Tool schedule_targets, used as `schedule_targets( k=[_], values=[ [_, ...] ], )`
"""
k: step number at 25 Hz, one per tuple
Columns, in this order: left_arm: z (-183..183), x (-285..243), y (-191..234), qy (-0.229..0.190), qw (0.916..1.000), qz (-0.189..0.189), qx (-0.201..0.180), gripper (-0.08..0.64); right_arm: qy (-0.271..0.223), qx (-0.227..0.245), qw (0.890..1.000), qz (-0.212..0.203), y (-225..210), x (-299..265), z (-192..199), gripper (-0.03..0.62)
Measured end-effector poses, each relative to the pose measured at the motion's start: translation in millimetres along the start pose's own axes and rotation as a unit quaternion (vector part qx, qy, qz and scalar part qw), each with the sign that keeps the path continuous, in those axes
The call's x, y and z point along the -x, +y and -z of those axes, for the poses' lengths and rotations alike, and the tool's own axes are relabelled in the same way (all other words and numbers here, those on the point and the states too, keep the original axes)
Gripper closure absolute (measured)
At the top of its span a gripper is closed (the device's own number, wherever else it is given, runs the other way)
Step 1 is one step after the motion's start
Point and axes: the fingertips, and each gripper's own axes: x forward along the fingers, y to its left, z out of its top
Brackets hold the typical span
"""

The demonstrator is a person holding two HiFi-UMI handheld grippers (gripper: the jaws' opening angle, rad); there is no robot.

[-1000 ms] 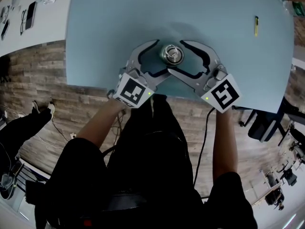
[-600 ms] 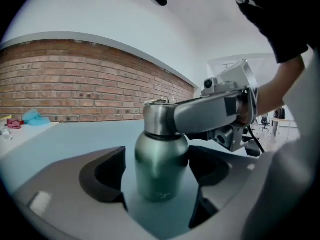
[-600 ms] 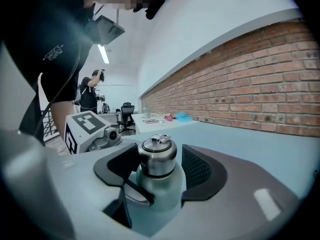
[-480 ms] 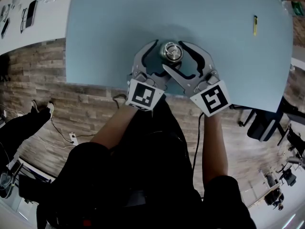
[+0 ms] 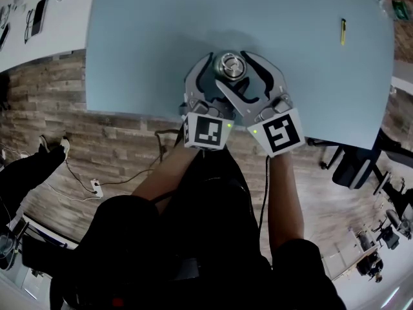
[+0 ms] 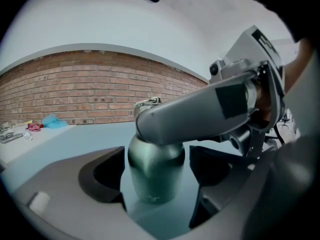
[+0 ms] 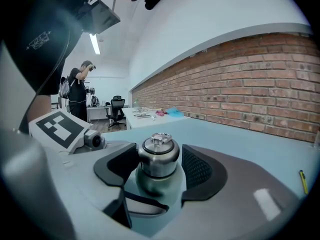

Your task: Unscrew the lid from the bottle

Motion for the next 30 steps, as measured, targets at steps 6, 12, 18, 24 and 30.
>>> schedule_targets(
  k=[6,12,18,24,30],
  values=[
    [1.9,-5.3,-1.8,0.005,1.0,-0.004,-0.005,0.181,0.009,0.006,1.0,0.0,-0.6,1.5,4.0,0.327],
    [3.0,-5.3,0.6,0.003,1.0,-0.004,-0.007,0.209,0.001,0.008,1.0,0.0,-0.9,0.4,1.9,0.331],
    [3.7,-5.3,1.7,0.001,0.9996,0.026,-0.013,0.207,-0.002,0.015,1.0,-0.027,0.1,-0.3,2.2,0.334],
    [2.3,-5.0,1.2,-0.004,0.9979,0.06,-0.024,0.202,0.002,0.029,0.998,-0.055,1.1,0.4,2.6,0.334],
    [3.3,-5.9,0.4,-0.006,0.9961,0.083,-0.03,0.202,-0.01,0.022,0.998,-0.064,0.6,-0.6,0.4,0.334]
  ],
)
